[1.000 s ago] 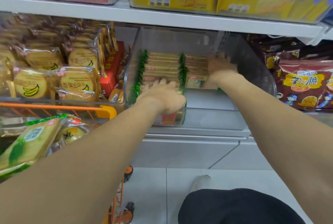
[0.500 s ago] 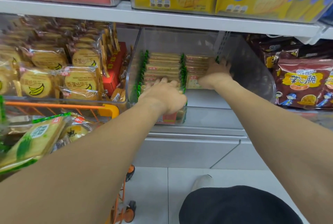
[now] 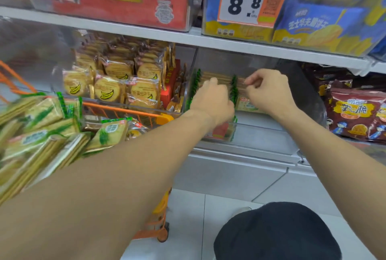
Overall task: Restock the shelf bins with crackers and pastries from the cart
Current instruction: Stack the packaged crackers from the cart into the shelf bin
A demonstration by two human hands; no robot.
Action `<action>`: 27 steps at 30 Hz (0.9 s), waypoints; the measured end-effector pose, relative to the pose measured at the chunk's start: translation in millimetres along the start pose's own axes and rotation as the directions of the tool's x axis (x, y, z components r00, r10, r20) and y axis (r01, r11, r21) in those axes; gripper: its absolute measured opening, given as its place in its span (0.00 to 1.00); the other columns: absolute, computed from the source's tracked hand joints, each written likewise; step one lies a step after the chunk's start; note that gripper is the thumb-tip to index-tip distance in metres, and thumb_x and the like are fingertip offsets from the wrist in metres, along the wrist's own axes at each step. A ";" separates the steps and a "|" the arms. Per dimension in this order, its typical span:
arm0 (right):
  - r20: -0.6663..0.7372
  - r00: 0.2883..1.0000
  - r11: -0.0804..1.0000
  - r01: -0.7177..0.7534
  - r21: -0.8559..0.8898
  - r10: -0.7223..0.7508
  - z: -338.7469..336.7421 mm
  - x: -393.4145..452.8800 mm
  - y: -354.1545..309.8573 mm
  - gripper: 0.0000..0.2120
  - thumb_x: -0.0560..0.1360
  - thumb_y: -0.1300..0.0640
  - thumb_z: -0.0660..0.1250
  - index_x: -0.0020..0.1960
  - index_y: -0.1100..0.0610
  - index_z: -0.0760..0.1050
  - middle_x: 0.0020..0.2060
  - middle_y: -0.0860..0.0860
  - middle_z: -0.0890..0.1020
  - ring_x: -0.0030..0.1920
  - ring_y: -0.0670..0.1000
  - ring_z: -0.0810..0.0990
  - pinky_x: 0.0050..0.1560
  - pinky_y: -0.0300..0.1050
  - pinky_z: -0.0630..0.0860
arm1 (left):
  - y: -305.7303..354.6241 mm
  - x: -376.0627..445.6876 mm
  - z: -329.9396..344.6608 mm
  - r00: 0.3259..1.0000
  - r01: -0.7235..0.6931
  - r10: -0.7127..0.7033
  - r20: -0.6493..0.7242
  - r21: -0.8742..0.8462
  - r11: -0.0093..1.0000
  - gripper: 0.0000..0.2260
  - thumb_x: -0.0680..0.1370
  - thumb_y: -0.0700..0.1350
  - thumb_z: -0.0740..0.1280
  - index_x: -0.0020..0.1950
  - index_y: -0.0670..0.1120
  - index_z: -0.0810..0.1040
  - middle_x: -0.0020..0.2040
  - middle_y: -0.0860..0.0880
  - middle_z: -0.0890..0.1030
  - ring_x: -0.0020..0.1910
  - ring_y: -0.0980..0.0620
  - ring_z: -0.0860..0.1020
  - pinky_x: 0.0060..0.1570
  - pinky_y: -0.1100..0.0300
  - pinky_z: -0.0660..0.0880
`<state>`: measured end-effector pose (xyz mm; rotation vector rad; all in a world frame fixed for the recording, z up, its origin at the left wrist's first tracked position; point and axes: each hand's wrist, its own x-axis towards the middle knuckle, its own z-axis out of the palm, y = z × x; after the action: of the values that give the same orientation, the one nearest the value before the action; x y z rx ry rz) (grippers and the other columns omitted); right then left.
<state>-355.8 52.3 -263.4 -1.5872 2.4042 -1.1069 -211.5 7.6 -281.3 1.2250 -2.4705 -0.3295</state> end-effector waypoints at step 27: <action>0.723 0.669 0.983 0.156 0.093 -0.174 130.1 -102.6 -163.9 0.31 0.72 0.31 0.67 0.68 0.45 0.70 0.41 0.41 0.75 0.40 0.41 0.76 0.34 0.38 0.68 | -187.6 -193.9 -135.9 0.950 0.289 -0.291 0.117 0.038 0.957 0.22 0.76 0.63 0.65 0.66 0.55 0.76 0.57 0.53 0.79 0.55 0.54 0.73 0.44 0.61 0.66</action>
<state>-126.0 32.4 -297.0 -1.8033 1.7179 -0.3565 88.0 44.7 -267.7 1.6263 -2.3955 -0.4693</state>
